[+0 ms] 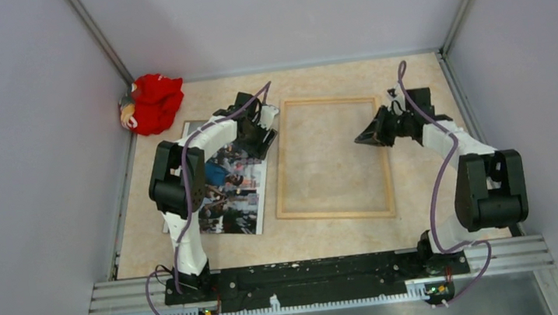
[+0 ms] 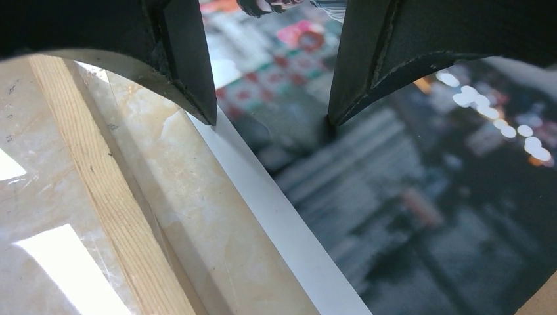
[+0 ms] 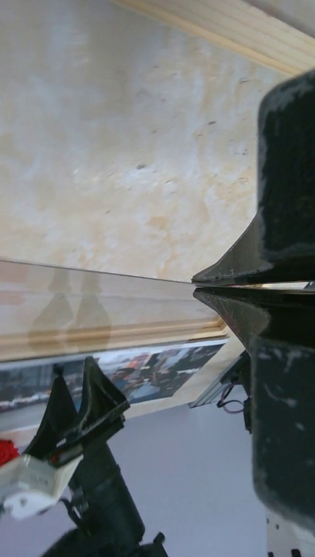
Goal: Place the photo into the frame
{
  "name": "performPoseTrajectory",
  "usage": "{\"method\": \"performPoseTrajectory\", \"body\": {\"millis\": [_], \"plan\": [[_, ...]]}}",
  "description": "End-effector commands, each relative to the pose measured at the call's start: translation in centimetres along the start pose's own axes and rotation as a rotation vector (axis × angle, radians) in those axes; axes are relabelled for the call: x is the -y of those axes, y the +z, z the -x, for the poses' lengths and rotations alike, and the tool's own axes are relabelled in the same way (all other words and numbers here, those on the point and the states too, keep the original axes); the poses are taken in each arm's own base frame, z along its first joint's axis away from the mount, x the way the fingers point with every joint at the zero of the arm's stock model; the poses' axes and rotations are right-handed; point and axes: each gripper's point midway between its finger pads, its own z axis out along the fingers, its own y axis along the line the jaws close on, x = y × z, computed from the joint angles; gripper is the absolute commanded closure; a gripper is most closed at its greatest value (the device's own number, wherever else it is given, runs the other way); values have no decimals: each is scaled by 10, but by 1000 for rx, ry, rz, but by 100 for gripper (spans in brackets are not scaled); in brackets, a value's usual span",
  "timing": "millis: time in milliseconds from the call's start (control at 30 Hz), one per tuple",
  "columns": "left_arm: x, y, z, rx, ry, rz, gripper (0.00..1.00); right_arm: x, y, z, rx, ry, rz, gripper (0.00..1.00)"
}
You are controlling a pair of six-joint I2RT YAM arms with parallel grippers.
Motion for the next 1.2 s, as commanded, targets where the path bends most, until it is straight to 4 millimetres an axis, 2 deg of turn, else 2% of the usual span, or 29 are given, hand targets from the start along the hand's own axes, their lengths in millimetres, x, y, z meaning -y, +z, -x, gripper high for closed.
{"method": "performPoseTrajectory", "body": {"millis": [0,167,300,533,667,900,1167], "plan": [[2,-4,2,-21,20,-13,29,-20,-6,5,-107,-129,54,100],[-4,-7,6,-21,20,5,26,-27,-15,11,-90,-172,40,100],[-8,-9,11,-14,26,22,25,-20,-21,13,-88,-195,-31,100],[-13,-17,26,20,17,46,21,-16,-27,6,-79,-191,-54,100],[-10,-20,34,44,34,42,19,-12,-27,7,-76,-190,-76,100],[4,-13,35,31,39,5,19,-13,-32,21,-40,-210,-121,100],[12,-10,38,31,52,-6,19,-10,-29,22,-38,-211,-126,100]]}}
